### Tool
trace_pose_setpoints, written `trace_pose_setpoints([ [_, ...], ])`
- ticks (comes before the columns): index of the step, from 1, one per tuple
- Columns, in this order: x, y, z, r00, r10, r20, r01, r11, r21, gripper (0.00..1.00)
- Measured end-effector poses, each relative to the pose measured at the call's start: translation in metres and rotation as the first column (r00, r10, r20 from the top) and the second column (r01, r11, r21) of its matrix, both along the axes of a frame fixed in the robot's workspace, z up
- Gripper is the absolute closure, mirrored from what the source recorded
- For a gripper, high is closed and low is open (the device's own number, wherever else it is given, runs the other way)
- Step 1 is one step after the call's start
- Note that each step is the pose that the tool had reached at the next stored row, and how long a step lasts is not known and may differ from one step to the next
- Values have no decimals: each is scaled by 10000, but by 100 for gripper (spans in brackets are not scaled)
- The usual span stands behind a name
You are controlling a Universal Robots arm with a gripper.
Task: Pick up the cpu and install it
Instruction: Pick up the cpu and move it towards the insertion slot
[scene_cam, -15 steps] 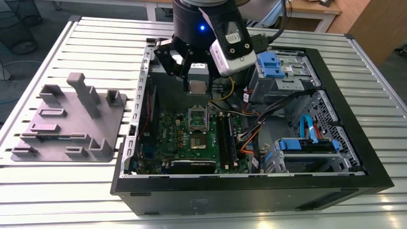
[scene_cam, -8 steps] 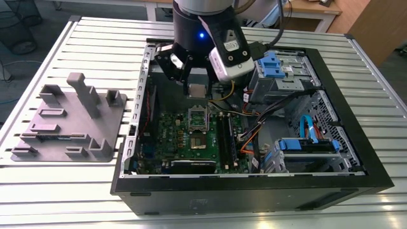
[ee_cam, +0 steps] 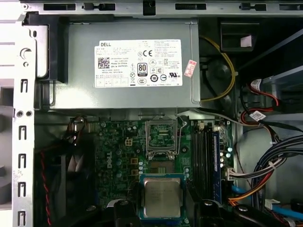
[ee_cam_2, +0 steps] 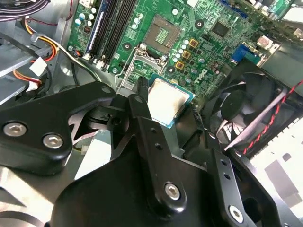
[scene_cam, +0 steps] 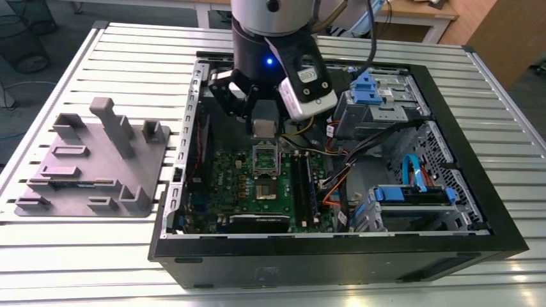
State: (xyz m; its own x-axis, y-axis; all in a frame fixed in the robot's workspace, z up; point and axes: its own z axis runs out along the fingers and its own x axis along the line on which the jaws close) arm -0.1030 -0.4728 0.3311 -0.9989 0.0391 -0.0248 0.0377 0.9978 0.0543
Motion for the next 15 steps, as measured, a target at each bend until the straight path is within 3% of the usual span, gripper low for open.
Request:
trace_pose_setpoints([
  [5, 0, -2, -81, 10000, 0, 0, 0, 10000, 0, 53],
  [15, 1, -2, -104, 10000, 0, 2, 0, 10000, 4, 53],
])
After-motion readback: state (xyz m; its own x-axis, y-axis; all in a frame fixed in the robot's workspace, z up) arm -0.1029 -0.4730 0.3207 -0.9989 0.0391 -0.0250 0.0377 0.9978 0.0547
